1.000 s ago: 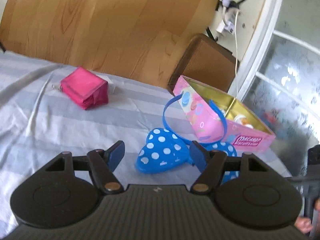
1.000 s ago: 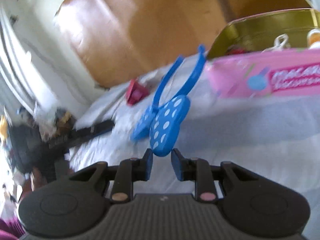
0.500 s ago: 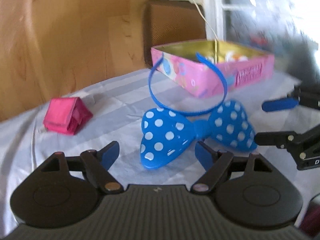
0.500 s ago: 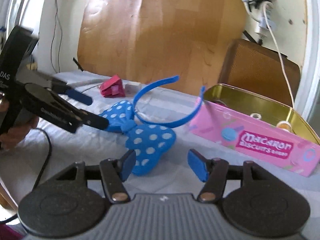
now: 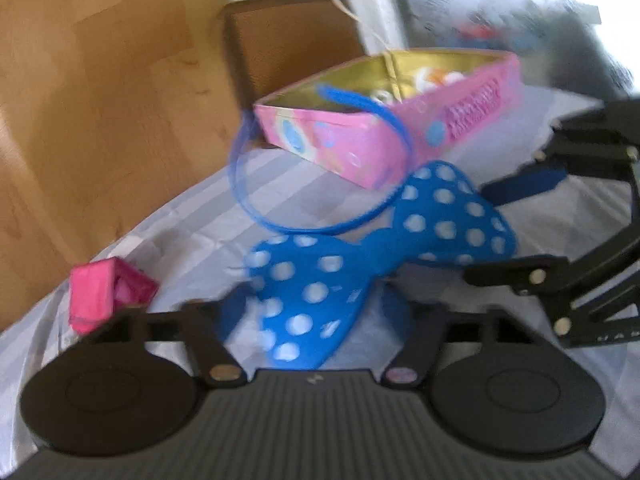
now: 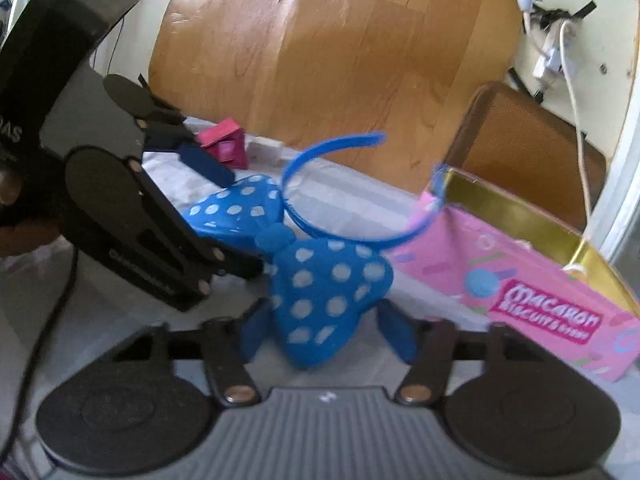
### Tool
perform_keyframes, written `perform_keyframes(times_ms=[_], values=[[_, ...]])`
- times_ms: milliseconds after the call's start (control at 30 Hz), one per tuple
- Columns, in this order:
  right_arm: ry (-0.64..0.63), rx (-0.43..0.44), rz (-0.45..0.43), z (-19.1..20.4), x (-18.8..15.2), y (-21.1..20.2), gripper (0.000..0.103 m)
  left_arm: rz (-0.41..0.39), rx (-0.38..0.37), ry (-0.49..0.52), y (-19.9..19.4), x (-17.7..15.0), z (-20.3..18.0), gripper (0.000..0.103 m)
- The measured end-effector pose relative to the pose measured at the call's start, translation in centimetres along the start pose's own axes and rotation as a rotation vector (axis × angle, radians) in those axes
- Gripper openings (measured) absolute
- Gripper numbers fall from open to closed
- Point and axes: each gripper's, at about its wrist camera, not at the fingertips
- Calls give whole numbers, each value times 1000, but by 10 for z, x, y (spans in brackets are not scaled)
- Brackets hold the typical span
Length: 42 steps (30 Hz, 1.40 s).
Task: Organize rigid objects
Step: 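Lift the blue headband over the pink tin and open the right gripper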
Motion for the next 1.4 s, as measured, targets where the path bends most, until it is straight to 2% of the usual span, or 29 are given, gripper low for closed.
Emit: perform_keyframes(times_ms=[33,67,100,167,200,233,267,333,433,533,633,733,800,900,967,1000,1033,1067,1200,1267,1300,1333,1400], values=[[12,11,-9,-5,-1,-3,49,-16,-59,-22,-7,1,2,39],[20,22,-29,-9,-1,-7,49,-30,-110,-31,-13,5,1,38],[10,22,-56,-10,-1,-14,49,-47,-127,-22,-19,8,-5,38],[-16,10,-109,-7,0,-26,49,-83,-51,56,-27,15,-26,38],[-34,-37,-141,-4,0,-31,48,-92,-13,91,-28,18,-34,35],[-50,-67,-153,-1,1,-32,48,-85,6,109,-27,21,-38,36],[-59,-76,-149,-2,0,-31,48,-75,-11,106,-25,23,-38,37],[-36,-51,-122,-8,-5,-28,48,-54,-46,66,-23,21,-32,49],[-10,-39,-79,-18,-20,-25,48,-14,-8,27,-13,15,-25,60],[39,-20,-41,-31,-34,-23,49,21,-55,3,-4,14,-18,62],[67,-30,-19,-37,-43,-22,49,30,-58,46,7,21,-22,75],[69,-47,-14,-37,-46,-23,50,35,-64,100,15,29,-31,76],[61,-53,-15,-38,-45,-23,56,41,-73,128,22,34,-36,76],[53,-60,-16,-40,-42,-20,58,37,-75,165,29,37,-40,76],[55,-61,-9,-40,-41,-17,58,31,-103,170,30,39,-40,68],[57,-57,-6,-42,-40,-16,58,30,-104,163,30,40,-40,68],[62,-63,-4,-42,-39,-14,56,27,-94,155,31,41,-41,67],[64,-69,-7,-42,-38,-14,48,25,-93,144,31,42,-40,67],[90,-70,-40,-47,-36,-21,48,-30,-81,106,16,44,-41,62],[87,-94,-72,-47,-36,-26,45,-70,-86,100,3,46,-43,56],[82,-104,-91,-44,-36,-31,11,-82,-125,100,-2,49,-43,53],[78,-98,-101,-44,-35,-33,2,-93,-150,104,-8,52,-45,52],[85,-103,-129,-44,-29,-39,6,-112,-108,142,-12,59,-58,52]])
Point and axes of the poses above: each gripper's, at about its wrist camera, not at the fingertips, and y roughly the way its jaws point, z to its left, x to its top, and after that the axes turned 11 degrees about z, right-handed
